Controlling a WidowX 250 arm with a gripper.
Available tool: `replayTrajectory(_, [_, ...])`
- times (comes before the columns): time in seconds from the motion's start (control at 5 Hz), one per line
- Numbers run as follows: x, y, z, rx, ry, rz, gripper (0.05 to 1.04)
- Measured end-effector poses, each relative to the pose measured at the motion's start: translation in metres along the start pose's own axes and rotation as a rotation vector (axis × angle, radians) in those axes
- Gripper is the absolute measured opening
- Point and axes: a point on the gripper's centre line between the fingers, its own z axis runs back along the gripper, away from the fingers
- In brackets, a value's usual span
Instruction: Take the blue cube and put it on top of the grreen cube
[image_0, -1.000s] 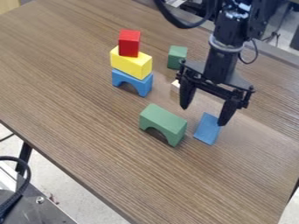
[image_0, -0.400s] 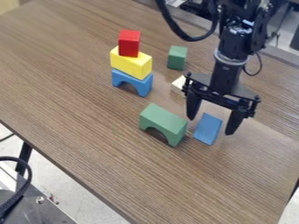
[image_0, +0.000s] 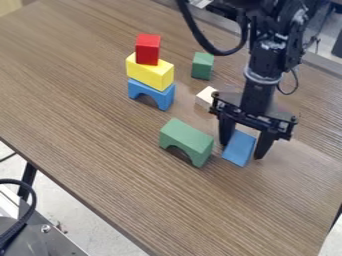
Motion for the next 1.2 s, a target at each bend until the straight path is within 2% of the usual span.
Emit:
replayTrajectory(0.2, [0.000, 0.000, -0.003, -0.002, 0.004, 0.000, 0.577])
replayTrajectory(0.6, [-0.005, 0.004, 0.000, 0.020, 0.015, -0.002, 0.576])
replayTrajectory(1.0, [-0.019, 0.010, 0.038, 0.028, -0.016, 0.009, 0.576])
replayTrajectory(1.2, [-0.022, 0.008, 0.041, 0.046, -0.018, 0.104, 0.576])
